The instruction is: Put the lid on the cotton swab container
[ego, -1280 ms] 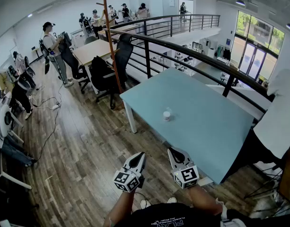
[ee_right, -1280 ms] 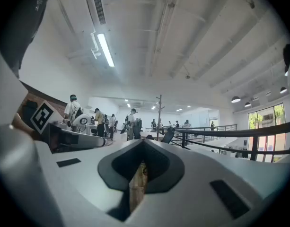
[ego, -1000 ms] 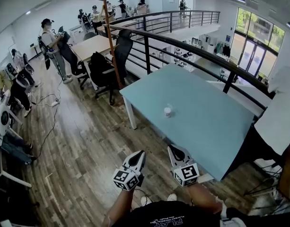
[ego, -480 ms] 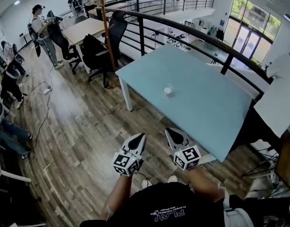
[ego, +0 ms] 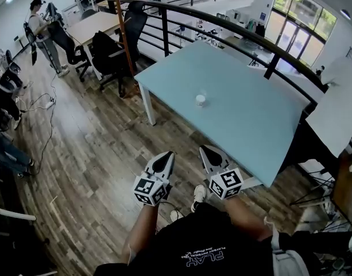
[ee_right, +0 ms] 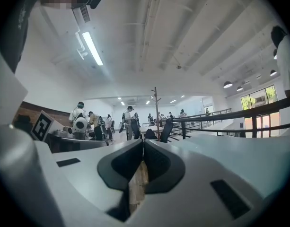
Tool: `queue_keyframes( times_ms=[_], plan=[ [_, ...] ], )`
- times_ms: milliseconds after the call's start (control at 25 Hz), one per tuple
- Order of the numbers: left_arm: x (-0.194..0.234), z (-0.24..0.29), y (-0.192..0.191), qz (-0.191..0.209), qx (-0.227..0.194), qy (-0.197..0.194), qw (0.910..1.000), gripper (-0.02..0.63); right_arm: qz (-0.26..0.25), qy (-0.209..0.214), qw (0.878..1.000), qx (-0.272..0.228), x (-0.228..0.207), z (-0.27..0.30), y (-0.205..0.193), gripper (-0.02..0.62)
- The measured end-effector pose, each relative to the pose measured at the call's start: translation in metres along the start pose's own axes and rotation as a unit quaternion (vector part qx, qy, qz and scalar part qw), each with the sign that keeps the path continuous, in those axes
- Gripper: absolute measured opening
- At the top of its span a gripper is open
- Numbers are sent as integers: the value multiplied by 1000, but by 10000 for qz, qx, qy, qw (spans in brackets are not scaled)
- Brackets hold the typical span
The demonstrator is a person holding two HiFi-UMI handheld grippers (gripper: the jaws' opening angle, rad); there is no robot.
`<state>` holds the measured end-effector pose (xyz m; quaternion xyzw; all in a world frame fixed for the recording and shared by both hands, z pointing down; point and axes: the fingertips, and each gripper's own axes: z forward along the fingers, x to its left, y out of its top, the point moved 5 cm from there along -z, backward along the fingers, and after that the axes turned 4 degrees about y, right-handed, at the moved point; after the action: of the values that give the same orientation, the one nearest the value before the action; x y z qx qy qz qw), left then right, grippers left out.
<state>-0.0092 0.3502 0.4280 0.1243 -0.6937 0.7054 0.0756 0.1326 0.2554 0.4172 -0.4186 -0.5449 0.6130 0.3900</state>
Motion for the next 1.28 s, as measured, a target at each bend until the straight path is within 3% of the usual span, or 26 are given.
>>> queue_keyframes(
  times_ms=[440, 880, 1280],
  plan=[
    [25, 49, 2, 277, 225, 116, 9993, 12, 172, 139, 9998, 15, -47, 38, -7, 18],
    [55, 130, 6, 259, 383, 135, 9988, 12, 97, 187, 9998, 72, -117, 84, 1, 18],
    [69, 189, -6, 278, 740, 279, 9965, 12, 354, 150, 9989, 252, -178, 106, -14, 18]
  ],
)
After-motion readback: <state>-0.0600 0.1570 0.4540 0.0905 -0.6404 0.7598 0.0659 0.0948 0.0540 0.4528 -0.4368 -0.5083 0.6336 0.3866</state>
